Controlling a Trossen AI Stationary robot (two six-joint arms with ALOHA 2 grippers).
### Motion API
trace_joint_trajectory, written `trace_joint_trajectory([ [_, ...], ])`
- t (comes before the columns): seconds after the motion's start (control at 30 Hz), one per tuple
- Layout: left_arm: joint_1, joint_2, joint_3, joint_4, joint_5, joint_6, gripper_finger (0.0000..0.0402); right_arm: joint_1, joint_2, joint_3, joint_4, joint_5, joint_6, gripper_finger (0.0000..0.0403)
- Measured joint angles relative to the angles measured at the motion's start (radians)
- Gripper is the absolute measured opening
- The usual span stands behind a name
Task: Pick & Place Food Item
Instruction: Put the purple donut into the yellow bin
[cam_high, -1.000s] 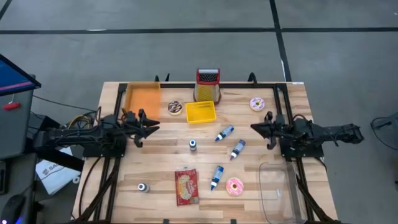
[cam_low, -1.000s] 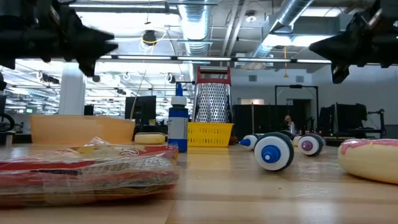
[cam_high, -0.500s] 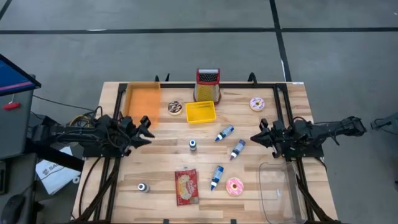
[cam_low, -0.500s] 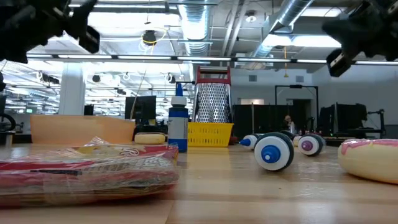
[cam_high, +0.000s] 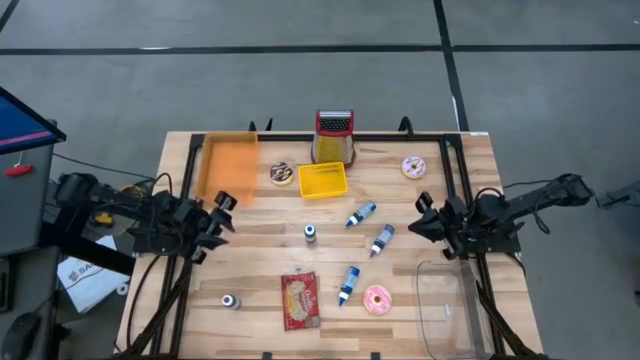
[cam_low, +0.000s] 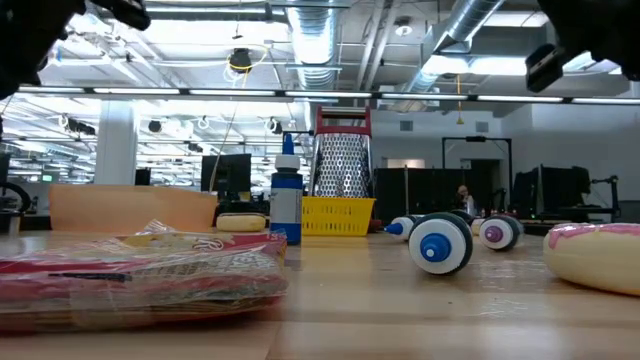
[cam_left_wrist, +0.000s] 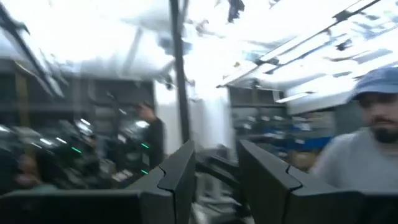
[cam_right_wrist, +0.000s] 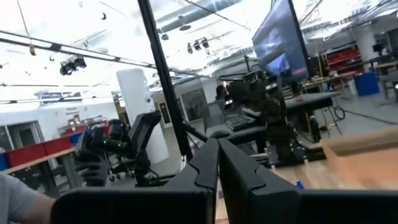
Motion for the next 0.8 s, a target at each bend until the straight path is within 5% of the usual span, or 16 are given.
trace_joint_trajectory([
  [0.2, -0.006, 0.009, 0.035, 0.083, -0.046, 0.110, 0.0117, -0.051, 0.061, 0.022, 0.112, 0.062, -0.058, 0.0008],
  [0.37, -0.004, 0.009, 0.086, 0.053, -0.143, 0.222, 0.0117, -0.183, 0.112, 0.166, -0.117, 0.162, -0.067, 0.0008],
  [0.63, 0.001, 0.066, 0.138, 0.012, -0.161, 0.357, 0.0117, -0.365, 0.334, 0.415, -0.341, 0.024, -0.173, 0.0008],
  [0.8, 0.013, 0.060, 0.230, -0.050, -0.424, 0.390, 0.0117, -0.412, 0.450, 0.503, -0.360, 0.014, -0.232, 0.0008],
])
